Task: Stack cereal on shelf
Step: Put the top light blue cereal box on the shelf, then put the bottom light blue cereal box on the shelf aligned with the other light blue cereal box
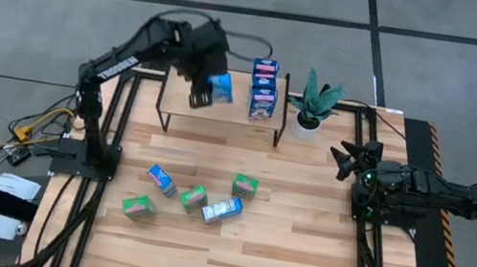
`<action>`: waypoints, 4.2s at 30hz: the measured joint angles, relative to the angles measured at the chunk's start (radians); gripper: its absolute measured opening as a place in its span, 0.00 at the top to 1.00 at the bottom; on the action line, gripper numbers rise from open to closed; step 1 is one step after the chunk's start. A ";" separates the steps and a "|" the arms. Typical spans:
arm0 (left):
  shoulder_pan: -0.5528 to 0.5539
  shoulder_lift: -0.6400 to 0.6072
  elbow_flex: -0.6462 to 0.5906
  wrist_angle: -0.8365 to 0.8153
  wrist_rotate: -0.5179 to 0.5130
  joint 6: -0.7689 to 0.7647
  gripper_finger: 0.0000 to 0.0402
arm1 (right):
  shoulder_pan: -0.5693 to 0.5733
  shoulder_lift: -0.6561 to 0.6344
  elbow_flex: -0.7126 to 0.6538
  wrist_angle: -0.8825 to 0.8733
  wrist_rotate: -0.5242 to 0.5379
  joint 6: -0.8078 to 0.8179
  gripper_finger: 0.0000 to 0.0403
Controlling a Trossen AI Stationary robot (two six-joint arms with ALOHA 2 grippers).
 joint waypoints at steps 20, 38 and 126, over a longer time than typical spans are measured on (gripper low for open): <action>0.284 0.170 0.000 0.234 0.214 0.386 0.57 | 0.000 0.000 0.000 -0.005 0.000 0.001 0.29; 0.271 0.212 0.000 0.260 0.239 0.401 0.57 | 0.000 0.000 0.000 -0.008 0.024 0.001 0.29; -0.370 0.072 0.037 0.002 0.172 -0.281 0.21 | 0.000 0.000 0.000 -0.007 0.025 0.001 0.29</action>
